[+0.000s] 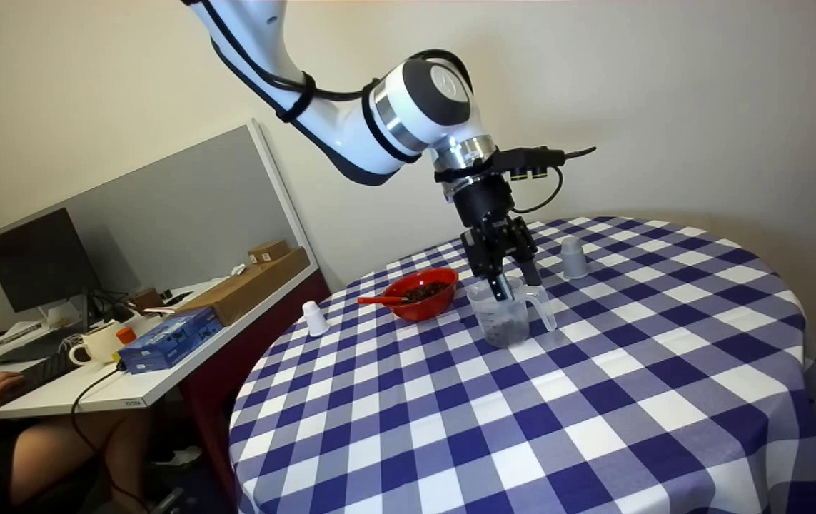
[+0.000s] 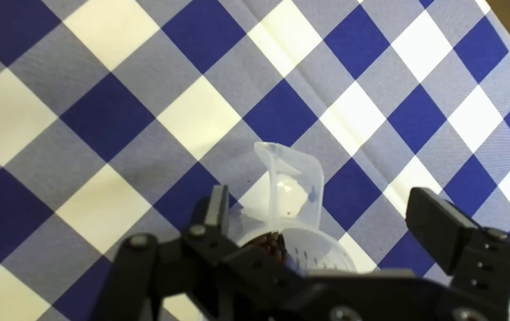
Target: Use the spoon to place some of the contents in the red bowl into the jug, pour the contents in the jug into the red bowl
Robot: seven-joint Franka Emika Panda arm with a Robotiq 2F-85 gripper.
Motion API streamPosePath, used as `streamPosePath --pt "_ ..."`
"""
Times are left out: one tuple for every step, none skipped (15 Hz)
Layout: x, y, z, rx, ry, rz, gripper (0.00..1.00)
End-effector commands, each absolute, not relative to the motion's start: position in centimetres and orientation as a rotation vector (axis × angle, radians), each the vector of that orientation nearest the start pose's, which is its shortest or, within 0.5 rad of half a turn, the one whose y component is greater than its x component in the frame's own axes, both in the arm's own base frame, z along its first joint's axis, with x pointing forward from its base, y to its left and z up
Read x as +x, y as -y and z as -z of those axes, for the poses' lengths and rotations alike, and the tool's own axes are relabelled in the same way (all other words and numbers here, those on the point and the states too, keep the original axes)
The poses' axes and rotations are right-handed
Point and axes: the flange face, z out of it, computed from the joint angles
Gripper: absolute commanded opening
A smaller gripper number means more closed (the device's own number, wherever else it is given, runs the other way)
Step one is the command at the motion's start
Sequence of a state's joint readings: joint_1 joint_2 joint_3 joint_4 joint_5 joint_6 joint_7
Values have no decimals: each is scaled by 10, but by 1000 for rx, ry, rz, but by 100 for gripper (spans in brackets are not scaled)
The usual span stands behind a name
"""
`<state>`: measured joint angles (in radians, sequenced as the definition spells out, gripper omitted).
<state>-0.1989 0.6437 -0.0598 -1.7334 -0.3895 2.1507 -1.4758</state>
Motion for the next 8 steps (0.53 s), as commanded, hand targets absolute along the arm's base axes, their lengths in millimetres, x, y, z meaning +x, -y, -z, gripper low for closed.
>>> streamPosePath --pt "628 181 -190 -2329 2113 -648 99" --pt "628 182 -189 -2332 2109 -649 77" --pt "629 182 -188 -2334 2105 -651 74" --pt "629 183 -187 -2335 2103 -652 69" --pt "629 183 -187 -2337 2101 -651 63" --pt "629 184 -186 -2339 2100 -652 54" --pt "630 184 -186 -2341 2100 -652 47" --pt "630 185 -186 -2342 2099 -653 38"
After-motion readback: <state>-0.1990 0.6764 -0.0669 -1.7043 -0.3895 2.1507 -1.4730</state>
